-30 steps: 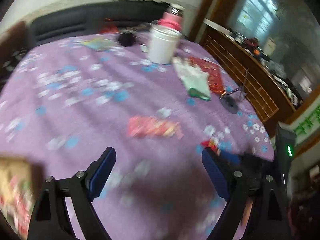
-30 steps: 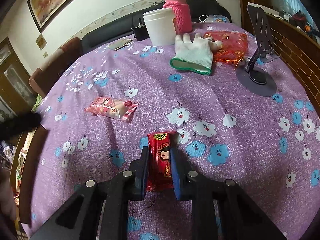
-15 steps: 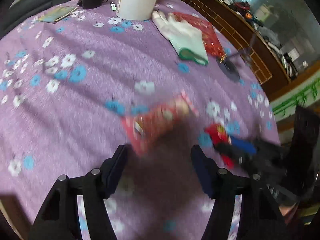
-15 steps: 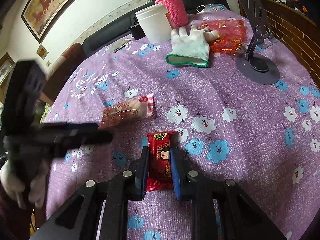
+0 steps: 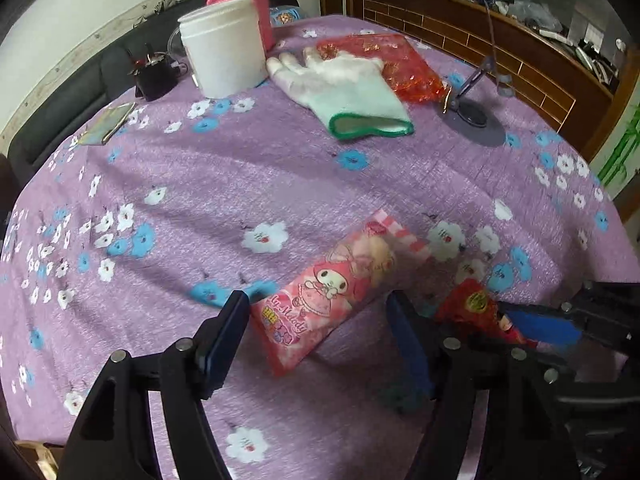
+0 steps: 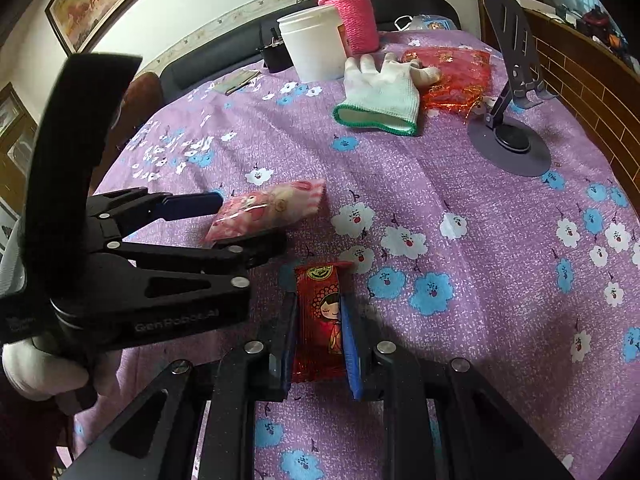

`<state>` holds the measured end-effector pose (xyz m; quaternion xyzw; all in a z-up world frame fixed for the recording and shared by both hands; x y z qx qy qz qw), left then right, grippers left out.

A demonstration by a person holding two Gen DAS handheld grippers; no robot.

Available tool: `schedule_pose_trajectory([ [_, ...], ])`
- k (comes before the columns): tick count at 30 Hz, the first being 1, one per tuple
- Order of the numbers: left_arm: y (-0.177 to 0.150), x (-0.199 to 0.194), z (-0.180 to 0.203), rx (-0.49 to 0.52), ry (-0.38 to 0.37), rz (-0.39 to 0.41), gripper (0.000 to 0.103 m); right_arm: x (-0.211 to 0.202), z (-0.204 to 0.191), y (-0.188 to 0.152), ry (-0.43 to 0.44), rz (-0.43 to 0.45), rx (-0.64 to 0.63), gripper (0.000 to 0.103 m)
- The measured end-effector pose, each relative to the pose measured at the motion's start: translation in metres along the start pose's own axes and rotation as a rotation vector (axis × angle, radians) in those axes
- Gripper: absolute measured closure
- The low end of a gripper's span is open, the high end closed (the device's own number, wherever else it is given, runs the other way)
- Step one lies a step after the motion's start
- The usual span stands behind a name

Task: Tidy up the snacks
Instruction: 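Grasp the pink candy packet with the left gripper while the right holds the red bar, then carry the pink packet and red bar into the box and release both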

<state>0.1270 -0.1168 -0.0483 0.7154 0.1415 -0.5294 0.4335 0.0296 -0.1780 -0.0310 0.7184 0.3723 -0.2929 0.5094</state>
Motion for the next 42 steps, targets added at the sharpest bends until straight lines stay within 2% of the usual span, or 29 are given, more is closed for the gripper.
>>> schedule_pose_trajectory([
  [1,0.0,-0.001,-0.001,-0.015,-0.004,-0.003,0.038,0.0,0.0,0.0,-0.003,0.003,-0.001,0.082],
  [2,0.0,-0.002,-0.001,-0.033,-0.02,-0.001,0.054,0.0,0.0,0.0,-0.008,0.006,0.0,0.082],
  [3,-0.001,-0.003,-0.002,-0.049,-0.032,0.0,0.08,-0.001,0.001,0.001,-0.02,0.012,0.0,0.082],
  [5,-0.003,-0.008,-0.006,-0.095,-0.019,0.008,0.102,-0.004,0.006,0.002,-0.069,0.038,0.004,0.082],
  [8,-0.01,-0.021,-0.003,-0.143,-0.051,0.05,0.102,-0.011,0.015,0.007,-0.087,0.072,0.03,0.082],
  [11,-0.024,-0.036,0.005,-0.158,-0.102,0.05,0.102,-0.015,0.022,0.009,-0.085,0.079,0.061,0.082],
  [13,-0.029,-0.049,0.008,-0.137,-0.064,0.07,0.101,-0.014,0.025,0.008,-0.07,0.064,0.089,0.082],
  [14,-0.028,-0.053,0.009,-0.124,-0.056,0.083,0.093,-0.013,0.027,0.008,-0.058,0.054,0.103,0.082],
  [15,-0.026,-0.055,0.01,-0.105,-0.052,0.09,0.066,-0.012,0.027,0.008,-0.05,0.046,0.112,0.082],
  [17,-0.018,-0.058,0.01,-0.069,0.011,0.12,0.03,-0.011,0.027,0.006,-0.05,0.037,0.117,0.082],
  [19,-0.011,-0.055,0.011,-0.035,0.045,0.139,0.029,-0.011,0.027,0.005,-0.048,0.035,0.119,0.082],
  [21,-0.006,-0.046,0.014,-0.018,0.053,0.127,0.029,-0.011,0.029,0.005,-0.039,0.03,0.131,0.082],
  [26,0.005,-0.005,0.022,0.079,0.14,0.055,0.029,-0.009,0.033,0.007,-0.009,0.018,0.157,0.082],
  [28,0.008,-0.001,0.021,0.075,0.152,0.069,0.029,-0.009,0.033,0.007,-0.006,0.018,0.159,0.082],
  [29,0.008,0.0,0.02,0.053,0.131,0.06,0.041,-0.009,0.034,0.007,-0.005,0.02,0.161,0.082],
  [30,0.007,0.0,0.019,0.022,0.098,0.057,0.076,-0.01,0.035,0.007,0.002,0.025,0.168,0.082],
  [33,0.003,-0.006,0.013,-0.011,0.104,0.061,0.08,-0.014,0.037,0.01,0.055,0.049,0.198,0.082],
  [36,-0.008,-0.023,0.009,-0.068,0.057,0.08,0.08,-0.023,0.035,0.014,0.094,0.088,0.207,0.082],
  [40,-0.033,-0.067,0.005,-0.154,0.004,0.14,0.08,-0.036,0.027,0.019,0.173,0.142,0.201,0.082],
  [42,-0.053,-0.095,0.002,-0.197,-0.007,0.177,0.08,-0.039,0.022,0.019,0.176,0.158,0.186,0.082],
])
Point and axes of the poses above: each gripper's, at about its wrist camera, not at the fingertips, and x roughly the way its jaws point, z to its right, y to its top, the point moved 7 cm from there along x, roughly the way its jaws point, and after that the axes turned 2 degrees about x, right-handed, at the moved point
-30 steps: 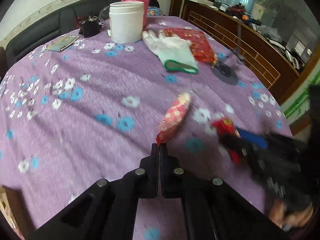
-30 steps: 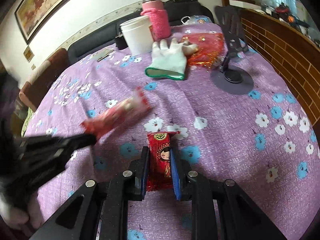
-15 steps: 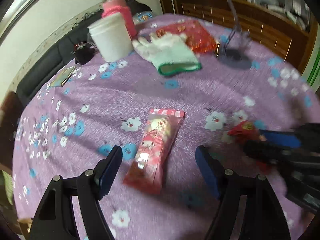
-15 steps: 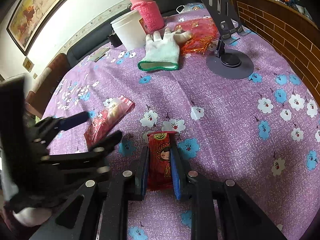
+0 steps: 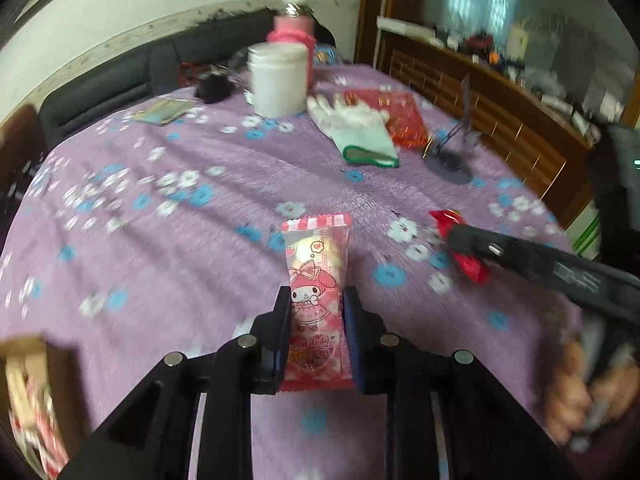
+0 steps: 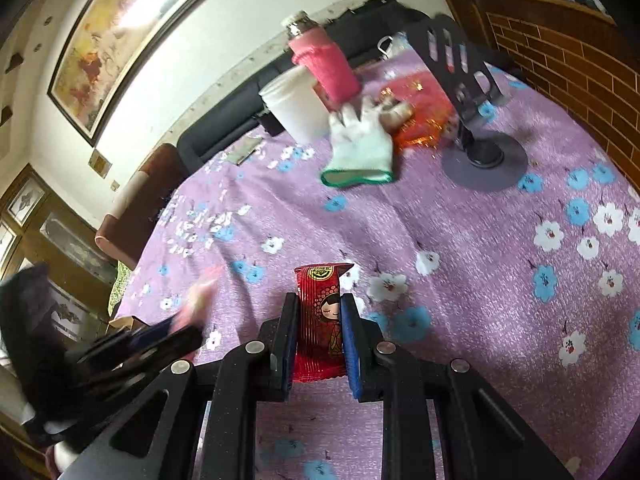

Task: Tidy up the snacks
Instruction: 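Carry the pink packet and red bar into the box and release both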

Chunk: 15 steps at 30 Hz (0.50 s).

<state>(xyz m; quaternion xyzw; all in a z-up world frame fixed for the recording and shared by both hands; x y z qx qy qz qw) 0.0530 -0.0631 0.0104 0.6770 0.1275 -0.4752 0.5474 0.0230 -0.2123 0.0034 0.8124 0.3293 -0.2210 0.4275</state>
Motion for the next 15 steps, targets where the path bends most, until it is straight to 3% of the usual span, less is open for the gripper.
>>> schedule_pose_trajectory([
  [3,-0.023,-0.038,-0.014,-0.077,-0.002,0.037,0.079,0.001,-0.005,-0.003,-0.008,0.001,-0.021,0.082],
  [6,-0.053,-0.074,-0.036,-0.155,0.052,0.079,0.079,0.004,-0.011,-0.005,-0.023,0.005,-0.057,0.082],
  [12,-0.115,-0.136,-0.078,-0.339,0.048,0.167,0.079,0.007,-0.022,-0.018,-0.065,0.014,-0.122,0.082],
  [15,-0.141,-0.163,-0.102,-0.392,0.089,0.197,0.079,-0.002,-0.032,-0.024,-0.09,0.057,-0.163,0.082],
])
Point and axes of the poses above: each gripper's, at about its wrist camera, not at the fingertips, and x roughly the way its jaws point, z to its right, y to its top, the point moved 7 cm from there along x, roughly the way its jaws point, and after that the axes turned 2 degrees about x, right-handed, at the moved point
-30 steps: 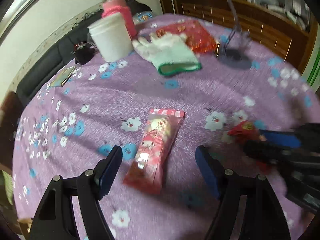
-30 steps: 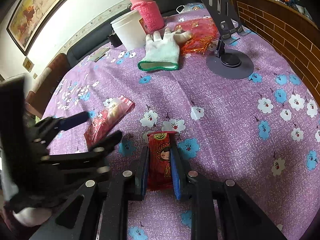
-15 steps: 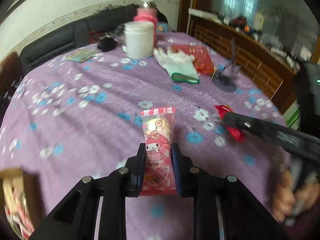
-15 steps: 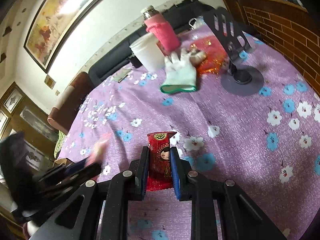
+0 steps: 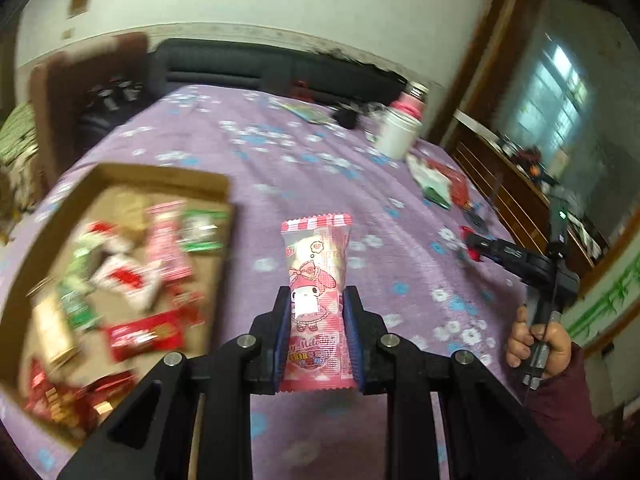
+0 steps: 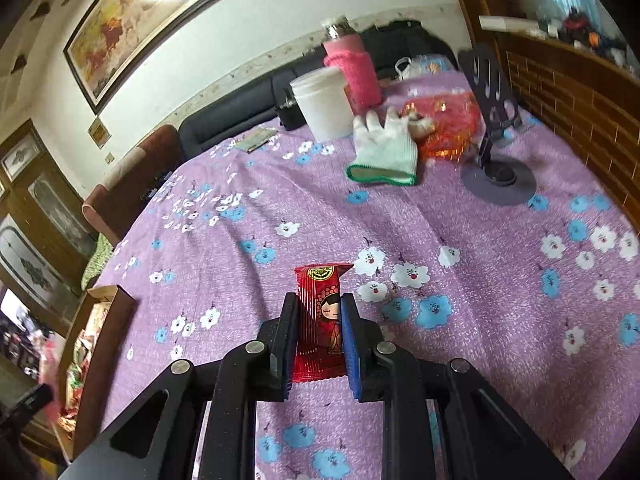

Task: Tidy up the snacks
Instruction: 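Carry the pink packet and red bar into the box and release both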

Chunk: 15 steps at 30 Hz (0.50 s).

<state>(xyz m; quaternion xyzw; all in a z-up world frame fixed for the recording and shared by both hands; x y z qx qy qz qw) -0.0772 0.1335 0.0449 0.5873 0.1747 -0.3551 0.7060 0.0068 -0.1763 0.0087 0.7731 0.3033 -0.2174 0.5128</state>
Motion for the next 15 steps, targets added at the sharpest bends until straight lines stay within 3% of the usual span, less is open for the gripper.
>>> schedule_pose_trajectory([
  [4,-0.008,-0.035,-0.046,-0.07,0.073,0.031,0.079,-0.009,-0.015,-0.011,-0.066,0.029,-0.071,0.082],
  [8,-0.009,-0.07,-0.082,-0.115,0.157,0.091,0.079,-0.019,-0.05,-0.031,0.0,-0.043,-0.105,0.082],
  [15,-0.019,-0.094,-0.121,-0.204,0.176,0.124,0.079,-0.026,-0.138,-0.043,0.097,-0.082,-0.24,0.081],
])
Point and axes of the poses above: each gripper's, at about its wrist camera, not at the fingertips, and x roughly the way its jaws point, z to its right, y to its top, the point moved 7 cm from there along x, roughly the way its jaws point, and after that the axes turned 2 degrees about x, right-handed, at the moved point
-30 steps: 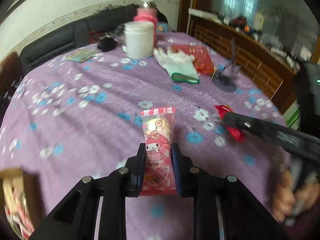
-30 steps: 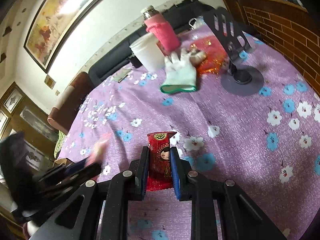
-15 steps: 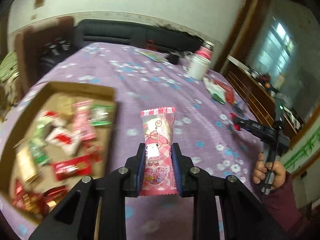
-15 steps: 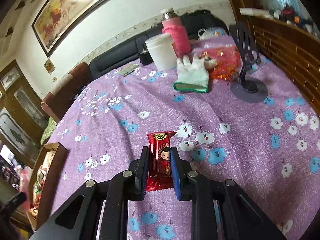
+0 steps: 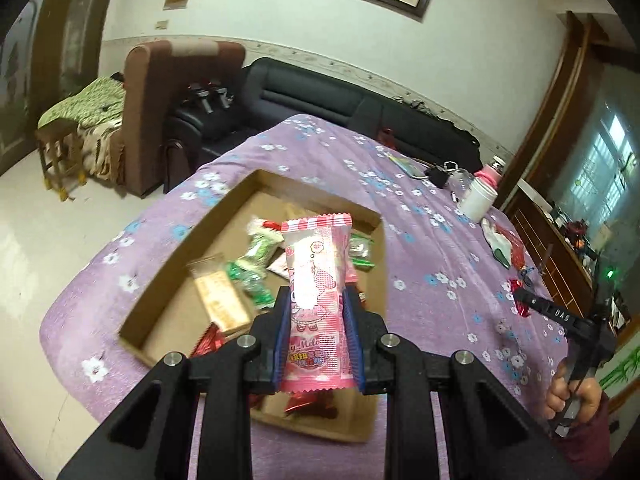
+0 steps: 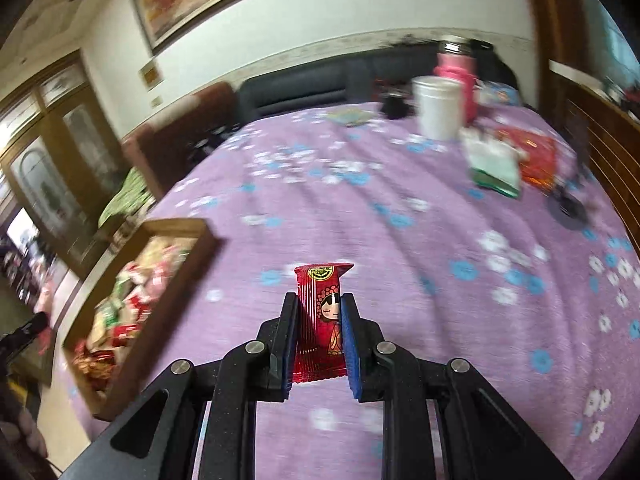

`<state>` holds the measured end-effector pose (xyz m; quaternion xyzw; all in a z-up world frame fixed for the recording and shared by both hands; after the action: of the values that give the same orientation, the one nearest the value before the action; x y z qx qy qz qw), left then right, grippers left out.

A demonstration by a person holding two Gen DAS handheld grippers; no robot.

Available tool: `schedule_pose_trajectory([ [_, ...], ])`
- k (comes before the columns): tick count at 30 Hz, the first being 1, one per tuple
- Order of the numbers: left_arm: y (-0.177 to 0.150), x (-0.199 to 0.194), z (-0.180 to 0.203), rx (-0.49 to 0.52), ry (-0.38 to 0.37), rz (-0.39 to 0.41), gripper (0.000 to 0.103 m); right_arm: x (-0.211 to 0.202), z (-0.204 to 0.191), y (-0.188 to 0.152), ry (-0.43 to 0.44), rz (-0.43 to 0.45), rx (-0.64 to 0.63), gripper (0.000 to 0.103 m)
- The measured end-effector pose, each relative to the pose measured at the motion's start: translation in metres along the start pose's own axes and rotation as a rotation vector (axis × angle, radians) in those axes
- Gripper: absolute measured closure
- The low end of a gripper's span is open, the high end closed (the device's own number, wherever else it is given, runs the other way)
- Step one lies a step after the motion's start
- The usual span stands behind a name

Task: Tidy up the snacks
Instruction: 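Carry the pink packet and red bar into the box and release both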

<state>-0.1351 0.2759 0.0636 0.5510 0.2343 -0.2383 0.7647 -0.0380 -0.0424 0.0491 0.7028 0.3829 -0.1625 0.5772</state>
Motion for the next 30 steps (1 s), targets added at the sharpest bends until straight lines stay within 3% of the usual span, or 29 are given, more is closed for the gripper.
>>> schedule_pose_trajectory([
  [8,0.002,0.009,-0.037,-0.016,0.046,-0.046,0.079,0.024,-0.11,0.0,0.15,-0.076,-0.136,0.081],
  [15,0.032,0.064,-0.045,0.051,0.064,-0.115,0.079,0.079,-0.187,-0.004,0.203,-0.191,-0.218,0.081],
  [21,0.067,0.119,-0.05,0.037,0.021,-0.202,0.079,0.121,-0.217,-0.004,0.192,-0.239,-0.245,0.081],
  [26,0.085,0.162,-0.057,0.047,0.06,-0.253,0.079,0.15,-0.229,-0.003,0.182,-0.275,-0.248,0.08],
  [30,0.089,0.181,-0.062,0.016,0.055,-0.275,0.069,0.167,-0.231,-0.001,0.189,-0.29,-0.244,0.08],
])
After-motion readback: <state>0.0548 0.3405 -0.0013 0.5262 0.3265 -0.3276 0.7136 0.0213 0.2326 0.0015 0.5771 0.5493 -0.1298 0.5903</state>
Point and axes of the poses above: each gripper's, at about its wrist camera, not at the fingertips, and x roughly the way its jaws point, z to its right, y to its top, the point moved 7 cm from there along x, roughly the way its jaws point, and after that the axes turned 2 degrees about x, right-handed, at the moved point
